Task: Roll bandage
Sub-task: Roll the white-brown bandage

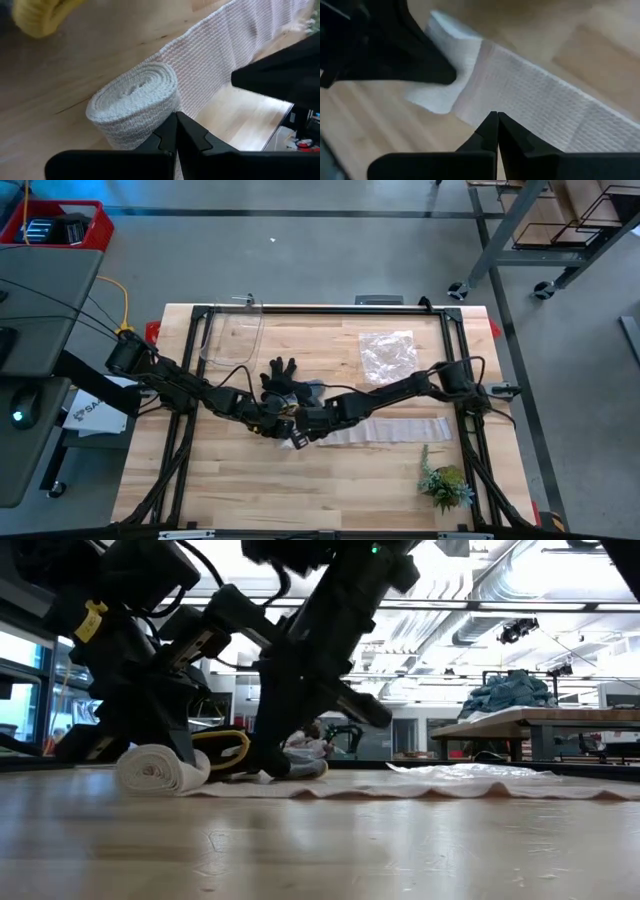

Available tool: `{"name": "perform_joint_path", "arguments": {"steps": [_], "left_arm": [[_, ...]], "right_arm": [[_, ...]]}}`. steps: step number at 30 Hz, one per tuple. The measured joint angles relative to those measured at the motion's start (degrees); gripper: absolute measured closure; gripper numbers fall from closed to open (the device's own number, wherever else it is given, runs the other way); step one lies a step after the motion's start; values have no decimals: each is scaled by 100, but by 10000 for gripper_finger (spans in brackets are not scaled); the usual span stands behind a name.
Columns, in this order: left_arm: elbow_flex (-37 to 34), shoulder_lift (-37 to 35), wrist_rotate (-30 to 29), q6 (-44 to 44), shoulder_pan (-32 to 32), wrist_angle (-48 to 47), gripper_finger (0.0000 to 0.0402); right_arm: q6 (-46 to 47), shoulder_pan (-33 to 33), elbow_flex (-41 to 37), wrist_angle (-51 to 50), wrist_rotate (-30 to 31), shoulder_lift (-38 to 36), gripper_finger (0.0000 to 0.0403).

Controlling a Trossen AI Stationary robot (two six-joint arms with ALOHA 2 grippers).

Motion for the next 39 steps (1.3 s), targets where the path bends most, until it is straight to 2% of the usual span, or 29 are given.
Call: {"name": "perform_joint_path", "arguments": {"steps": [3, 9, 14, 26, 31, 33, 36, 39], "left_arm": [[6, -6, 56, 60, -6, -124, 401], [13, -7, 114, 131, 0, -135, 401], [11, -17, 74, 144, -16, -94, 402], [0, -83, 312, 926, 90, 156, 401], [-3, -138, 303, 1194, 102, 180, 401], [-3, -139, 306, 1198, 122, 180, 401], [-3, -140, 303, 1236, 125, 194, 401], [-3, -142, 293, 1234, 125, 210, 401]], "right_arm": [[-26, -14, 13, 246, -161, 97, 403], [-158, -14, 14, 229, -22, 110, 403], [-477, 84, 12, 234, 402, 44, 403], [-4542, 161, 7, 357, 16, -30, 403], [-5588, 190, 9, 543, 344, 1, 403], [-5923, 169, -155, 958, 434, 7, 403], [-6301, 130, -584, 1841, 136, 9, 403], [-6198, 128, -857, 2147, 116, 14, 403]]}}
